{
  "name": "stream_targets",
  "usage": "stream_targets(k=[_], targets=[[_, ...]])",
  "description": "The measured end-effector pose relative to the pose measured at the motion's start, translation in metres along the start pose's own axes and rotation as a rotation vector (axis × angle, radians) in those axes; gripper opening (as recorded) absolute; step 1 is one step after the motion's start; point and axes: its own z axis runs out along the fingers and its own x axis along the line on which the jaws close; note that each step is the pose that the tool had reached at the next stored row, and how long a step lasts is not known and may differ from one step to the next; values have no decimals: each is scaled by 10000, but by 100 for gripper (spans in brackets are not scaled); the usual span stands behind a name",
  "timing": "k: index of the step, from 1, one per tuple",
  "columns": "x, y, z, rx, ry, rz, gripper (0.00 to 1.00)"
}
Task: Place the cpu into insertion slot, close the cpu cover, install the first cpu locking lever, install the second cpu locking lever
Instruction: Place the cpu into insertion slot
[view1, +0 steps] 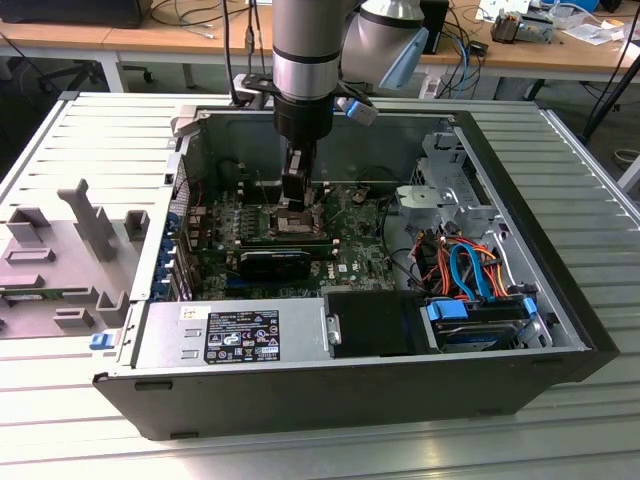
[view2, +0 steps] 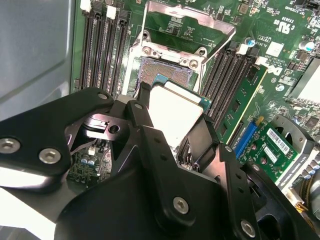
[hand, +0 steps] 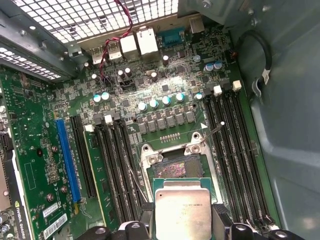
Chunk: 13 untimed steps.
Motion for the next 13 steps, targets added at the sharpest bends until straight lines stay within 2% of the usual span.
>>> stream_targets(k=[13], targets=[[0, 0, 0, 3, 0, -165, 54]])
